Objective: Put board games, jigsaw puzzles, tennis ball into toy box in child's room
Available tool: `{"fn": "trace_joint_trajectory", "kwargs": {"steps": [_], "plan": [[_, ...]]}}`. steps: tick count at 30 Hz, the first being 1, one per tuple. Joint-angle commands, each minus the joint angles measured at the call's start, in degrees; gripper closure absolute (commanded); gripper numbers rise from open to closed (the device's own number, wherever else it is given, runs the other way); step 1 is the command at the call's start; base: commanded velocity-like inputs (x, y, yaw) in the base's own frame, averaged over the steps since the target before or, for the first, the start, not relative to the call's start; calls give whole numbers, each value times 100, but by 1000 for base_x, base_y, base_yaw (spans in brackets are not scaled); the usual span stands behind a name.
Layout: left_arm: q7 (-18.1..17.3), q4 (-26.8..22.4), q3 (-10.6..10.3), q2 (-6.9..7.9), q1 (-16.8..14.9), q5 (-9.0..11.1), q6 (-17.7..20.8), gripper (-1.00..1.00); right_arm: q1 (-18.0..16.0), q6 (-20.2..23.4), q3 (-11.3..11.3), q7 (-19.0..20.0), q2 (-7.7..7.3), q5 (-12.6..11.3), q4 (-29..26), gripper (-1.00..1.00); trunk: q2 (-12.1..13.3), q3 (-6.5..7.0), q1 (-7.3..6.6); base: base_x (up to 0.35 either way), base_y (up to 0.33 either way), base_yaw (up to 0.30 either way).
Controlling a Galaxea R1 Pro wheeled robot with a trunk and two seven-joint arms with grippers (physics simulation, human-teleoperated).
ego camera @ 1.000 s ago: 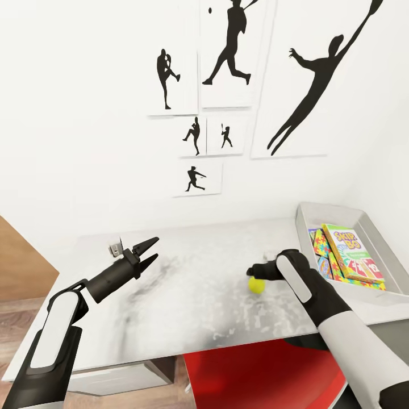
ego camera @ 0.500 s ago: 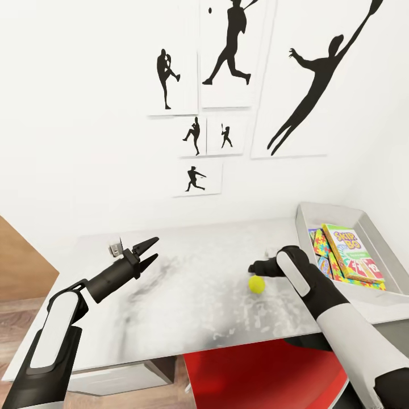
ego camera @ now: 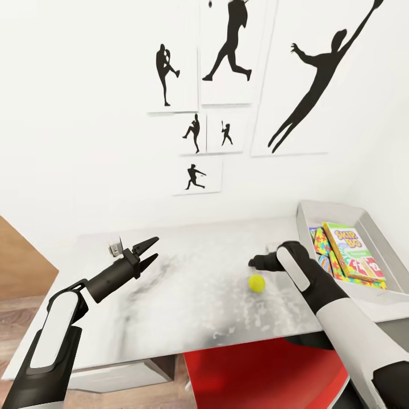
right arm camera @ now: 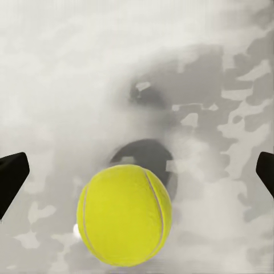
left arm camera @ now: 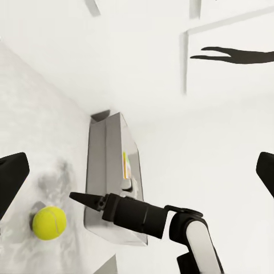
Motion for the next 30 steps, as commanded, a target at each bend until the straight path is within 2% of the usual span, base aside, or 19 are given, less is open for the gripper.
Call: {"fn": "trace_joint_trajectory", "kwargs": {"steps": [1, 17, 30], "plan": [[-36, -1, 8, -3, -5, -30, 28, -100, -20, 6, 22, -58, -5, -59, -5, -100, -11, -19, 3, 0, 0, 0], [-39, -11, 8, -6, -5, -30, 32, -100, -61, -8, 1, -11, 12, -64, 0, -100, -11, -151, 3, 0, 0, 0], [-39, -13, 8, -1, -7, -30, 33, -100, -48, -37, -25, 29, 13, -71, -19, -100, -11, -177, 3, 0, 0, 0]]}}
